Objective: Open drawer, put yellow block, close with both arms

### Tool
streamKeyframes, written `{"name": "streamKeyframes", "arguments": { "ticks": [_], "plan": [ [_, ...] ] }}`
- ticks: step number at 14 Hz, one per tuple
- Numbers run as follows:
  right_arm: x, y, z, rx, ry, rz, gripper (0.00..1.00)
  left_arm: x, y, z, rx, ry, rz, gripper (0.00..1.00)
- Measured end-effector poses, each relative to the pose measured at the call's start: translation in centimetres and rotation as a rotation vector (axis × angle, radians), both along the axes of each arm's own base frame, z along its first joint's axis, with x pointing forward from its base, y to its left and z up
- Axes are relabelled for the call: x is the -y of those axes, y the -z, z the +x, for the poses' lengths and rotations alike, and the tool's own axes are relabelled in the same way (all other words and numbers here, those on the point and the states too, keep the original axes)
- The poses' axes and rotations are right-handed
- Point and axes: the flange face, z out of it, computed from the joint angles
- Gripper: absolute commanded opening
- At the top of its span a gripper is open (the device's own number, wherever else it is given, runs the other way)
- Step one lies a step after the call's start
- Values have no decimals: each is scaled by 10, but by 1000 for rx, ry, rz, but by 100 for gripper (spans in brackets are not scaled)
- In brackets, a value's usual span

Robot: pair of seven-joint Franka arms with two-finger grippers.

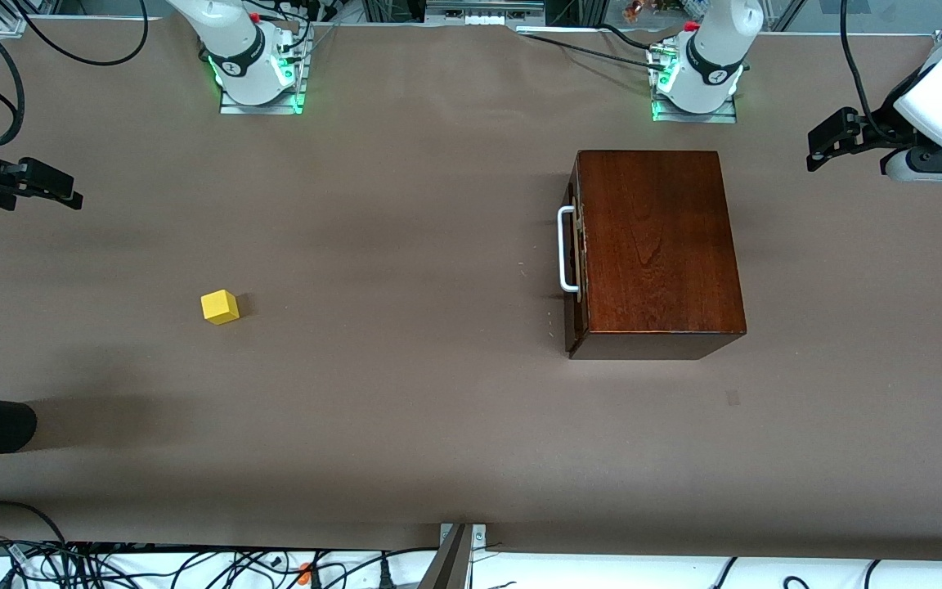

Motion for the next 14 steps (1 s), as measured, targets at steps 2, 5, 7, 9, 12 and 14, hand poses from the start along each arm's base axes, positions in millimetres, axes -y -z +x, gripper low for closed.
{"name": "streamKeyframes", "arguments": {
  "ticks": [2, 5, 7, 9, 12, 14],
  "plan": [
    [0, 0, 0, 0, 0, 0, 100, 0, 0, 0, 0, 0, 0, 100],
    [0, 0, 0, 0, 0, 0, 100, 0, 0, 0, 0, 0, 0, 100],
    [0, 0, 0, 0, 0, 0, 100, 0, 0, 0, 0, 0, 0, 100],
    [0, 0, 0, 0, 0, 0, 100, 0, 0, 0, 0, -1, 0, 100],
    [0, 0, 0, 0, 0, 0, 100, 3, 1, 0, -1, -6, 1, 100],
    [0, 0, 0, 0, 0, 0, 100, 15, 0, 0, 7, -22, 1, 100]
  ]
}}
